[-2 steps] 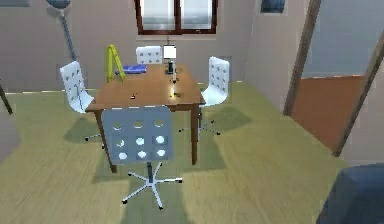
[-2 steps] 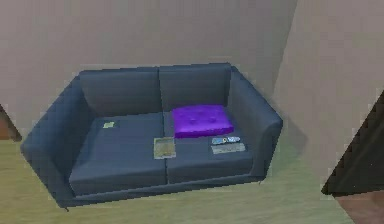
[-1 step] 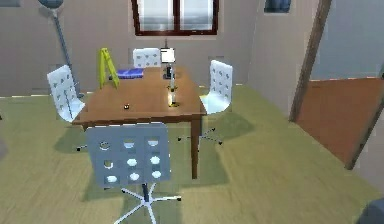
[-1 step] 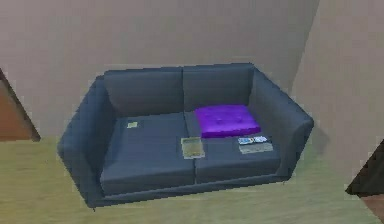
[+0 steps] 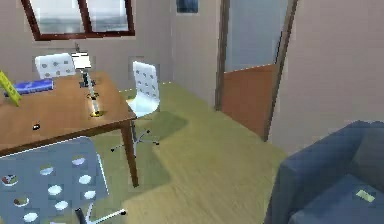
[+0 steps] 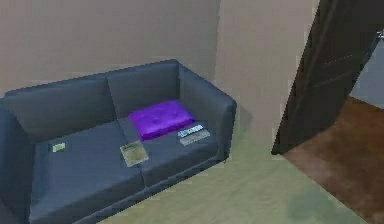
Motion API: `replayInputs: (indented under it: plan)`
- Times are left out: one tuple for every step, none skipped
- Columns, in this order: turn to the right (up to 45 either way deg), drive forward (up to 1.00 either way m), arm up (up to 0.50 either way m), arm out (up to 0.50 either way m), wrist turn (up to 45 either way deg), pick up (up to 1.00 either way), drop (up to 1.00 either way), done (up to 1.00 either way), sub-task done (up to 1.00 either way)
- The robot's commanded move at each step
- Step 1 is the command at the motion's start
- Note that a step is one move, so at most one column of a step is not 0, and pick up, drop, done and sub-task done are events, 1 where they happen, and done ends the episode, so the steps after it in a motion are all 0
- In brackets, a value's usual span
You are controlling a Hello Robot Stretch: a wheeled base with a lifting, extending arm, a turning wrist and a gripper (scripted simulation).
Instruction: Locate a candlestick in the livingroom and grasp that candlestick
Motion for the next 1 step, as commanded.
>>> replayInputs:
  plan:
    - [0.0, 1.0, 0.0, 0.0, 0.0, 0.0, 0.0, 0.0, 0.0]
